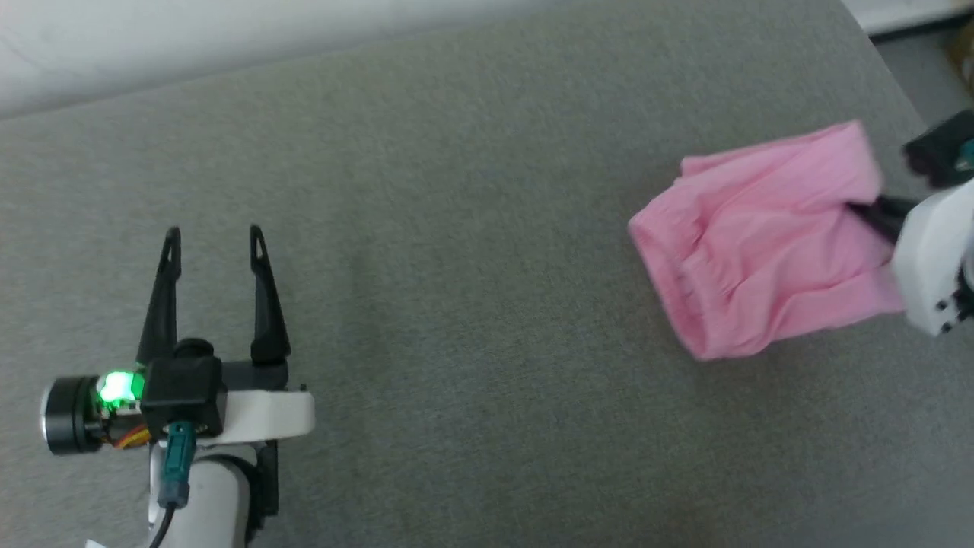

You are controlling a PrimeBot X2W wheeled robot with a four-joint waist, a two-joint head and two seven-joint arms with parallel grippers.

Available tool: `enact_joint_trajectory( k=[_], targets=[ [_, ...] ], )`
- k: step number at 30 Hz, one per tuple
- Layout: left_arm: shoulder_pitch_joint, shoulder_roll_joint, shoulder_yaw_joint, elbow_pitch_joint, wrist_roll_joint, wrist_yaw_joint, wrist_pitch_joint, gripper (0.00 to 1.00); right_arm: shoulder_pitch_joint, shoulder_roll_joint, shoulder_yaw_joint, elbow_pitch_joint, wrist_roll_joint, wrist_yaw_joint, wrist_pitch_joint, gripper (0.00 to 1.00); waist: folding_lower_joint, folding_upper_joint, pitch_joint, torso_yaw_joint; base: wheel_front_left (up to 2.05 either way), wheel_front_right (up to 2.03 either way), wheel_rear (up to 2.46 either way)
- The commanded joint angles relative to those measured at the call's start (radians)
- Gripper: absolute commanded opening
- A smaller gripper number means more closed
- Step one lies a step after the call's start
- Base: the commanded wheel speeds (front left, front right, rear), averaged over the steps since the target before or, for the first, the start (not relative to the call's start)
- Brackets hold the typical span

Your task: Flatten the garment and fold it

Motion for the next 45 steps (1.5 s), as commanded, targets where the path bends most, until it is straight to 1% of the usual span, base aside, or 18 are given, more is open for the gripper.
enact_joint_trajectory(
  k=[1,7,13,16,19,20,21,22,24,26,28,31,34,36,38,40,43,45],
  targets=[
    [-0.023,0.012,-0.001,-0.007,0.011,0.003,-0.005,1.0,-0.027,-0.002,-0.013,0.027,-0.015,-0.002,-0.02,0.0,-0.0001,-0.0001,0.138,-0.088,0.0,0.0,0.0],
    [-0.079,0.041,-0.022,-0.041,0.025,0.005,-0.005,1.0,-0.121,-0.034,-0.037,0.218,-0.121,-0.002,-0.134,0.0,-0.0001,-0.0001,0.242,-0.075,0.0,0.0,0.0],
    [-0.115,0.055,-0.04,-0.058,0.026,0.017,-0.005,1.0,-0.218,-0.04,-0.055,0.426,-0.224,-0.002,-0.219,0.0,-0.0001,-0.0001,0.294,-0.055,0.0,0.0,0.0],
    [-0.125,0.057,-0.05,-0.061,0.024,0.026,-0.005,1.0,-0.254,-0.016,-0.074,0.514,-0.245,-0.002,-0.262,0.0,-0.0001,-0.0001,0.301,-0.048,0.0,0.0,0.0],
    [-0.129,0.055,-0.062,-0.059,0.02,0.034,-0.005,1.0,-0.266,0.019,-0.077,0.58,-0.234,-0.002,-0.297,0.0,-0.0001,-0.0001,0.295,-0.042,0.0,0.0,0.0],
    [-0.128,0.054,-0.066,-0.057,0.019,0.037,-0.005,1.0,-0.269,0.029,-0.077,0.599,-0.235,-0.002,-0.306,0.08,-0.0001,-0.0001,0.288,-0.04,0.0,0.0,0.0],
    [-0.126,0.052,-0.07,-0.054,0.016,0.04,-0.005,1.0,-0.273,0.035,-0.079,0.62,-0.237,-0.002,-0.315,0.44,-0.0001,-0.0001,0.279,-0.037,0.0,0.0,0.0],
    [-0.125,0.051,-0.072,-0.053,0.013,0.043,-0.005,1.0,-0.279,0.039,-0.083,0.642,-0.243,-0.002,-0.325,1.0,-0.0001,-0.0001,0.267,-0.034,0.0,0.0,0.0],
    [-0.122,0.051,-0.075,-0.047,0.003,0.046,-0.005,1.0,-0.291,0.042,-0.089,0.68,-0.266,-0.002,-0.354,1.0,-0.0001,-0.0001,0.238,-0.026,0.0,0.0,0.0],
    [-0.116,0.047,-0.078,-0.042,-0.006,0.049,-0.005,1.0,-0.314,0.035,-0.101,0.718,-0.313,-0.002,-0.392,1.0,-0.0001,-0.0001,0.203,-0.017,0.0,0.0,0.0],
    [-0.105,0.042,-0.077,-0.037,-0.017,0.054,-0.005,1.0,-0.346,0.039,-0.13,0.743,-0.363,-0.002,-0.461,1.0,-0.0001,-0.0001,0.166,-0.01,0.0,0.0,0.0],
    [-0.074,0.024,-0.082,-0.029,-0.029,0.065,-0.005,1.0,-0.381,0.076,-0.206,0.762,-0.393,-0.002,-0.58,1.0,-0.0001,-0.0001,0.106,0.005,0.0,0.0,0.0],
    [-0.049,0.013,-0.079,-0.023,-0.045,0.066,-0.005,1.0,-0.405,0.101,-0.291,0.745,-0.439,-0.002,-0.637,1.0,-0.0001,-0.0001,0.055,0.028,0.0,0.0,0.0],
    [-0.036,0.007,-0.07,-0.018,-0.057,0.063,-0.005,1.0,-0.405,0.126,-0.352,0.686,-0.478,-0.002,-0.644,1.0,-0.0001,-0.0001,0.027,0.047,0.0,0.0,0.0],
    [-0.021,0.002,-0.061,-0.013,-0.062,0.061,-0.005,1.0,-0.366,0.154,-0.433,0.557,-0.508,-0.002,-0.645,1.0,-0.0001,-0.0001,0.0,0.066,0.0,0.0,0.0],
    [-0.006,-0.004,-0.056,-0.006,-0.065,0.057,-0.005,1.0,-0.287,0.19,-0.509,0.415,-0.536,-0.002,-0.645,1.0,-0.0001,-0.0001,-0.029,0.089,0.0,0.0,0.0],
    [0.018,-0.018,-0.05,0.002,-0.068,0.053,-0.005,1.0,-0.145,0.265,-0.608,0.222,-0.556,-0.002,-0.646,1.0,-0.0001,-0.0001,-0.071,0.124,0.0,0.0,0.0],
    [0.035,-0.027,-0.05,0.007,-0.066,0.049,-0.005,1.0,-0.048,0.323,-0.653,0.11,-0.572,-0.002,-0.646,1.0,-0.0001,-0.0001,-0.097,0.145,0.0,0.0,0.0]
  ],
)
